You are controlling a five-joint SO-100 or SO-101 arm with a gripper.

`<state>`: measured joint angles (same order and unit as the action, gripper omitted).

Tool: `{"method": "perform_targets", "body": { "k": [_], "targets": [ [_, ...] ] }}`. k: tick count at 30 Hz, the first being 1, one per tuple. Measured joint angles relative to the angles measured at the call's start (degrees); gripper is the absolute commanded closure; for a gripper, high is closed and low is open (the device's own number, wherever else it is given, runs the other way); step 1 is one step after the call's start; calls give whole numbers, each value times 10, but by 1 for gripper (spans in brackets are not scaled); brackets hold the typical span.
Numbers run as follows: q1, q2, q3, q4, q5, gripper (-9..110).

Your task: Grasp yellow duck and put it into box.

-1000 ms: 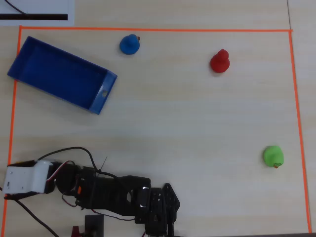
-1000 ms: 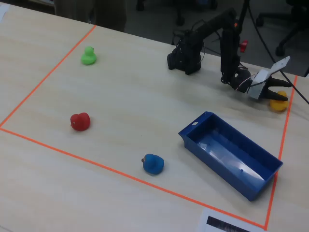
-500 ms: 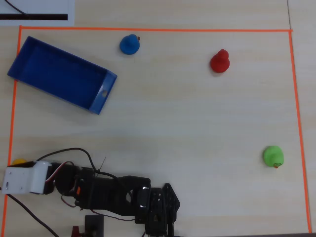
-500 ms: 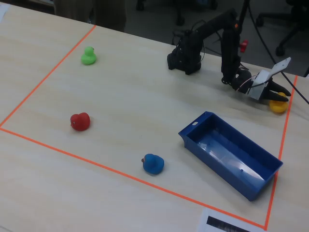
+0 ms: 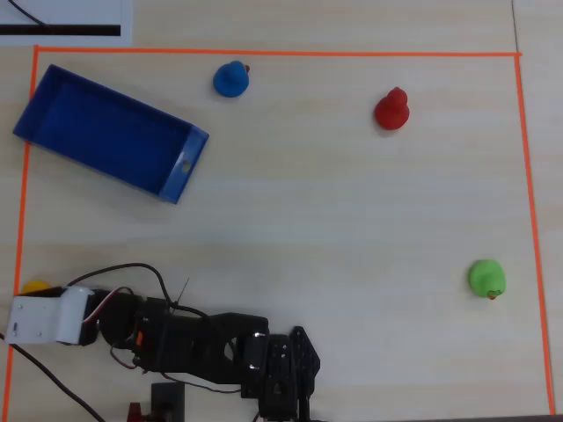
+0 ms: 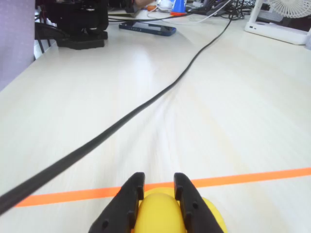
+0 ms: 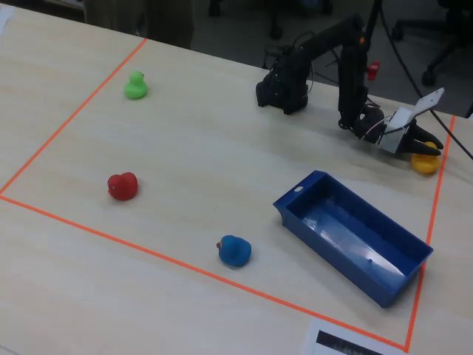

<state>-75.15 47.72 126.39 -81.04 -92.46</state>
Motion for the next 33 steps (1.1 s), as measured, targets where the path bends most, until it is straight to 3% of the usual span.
{"method": "perform_targets", "body": {
  "k": [16, 23, 33],
  "targets": [
    [93, 243, 57, 99, -12, 102],
    [179, 374, 20, 234, -11, 101],
    [338, 385, -57, 330, 26, 101]
  ]
}}
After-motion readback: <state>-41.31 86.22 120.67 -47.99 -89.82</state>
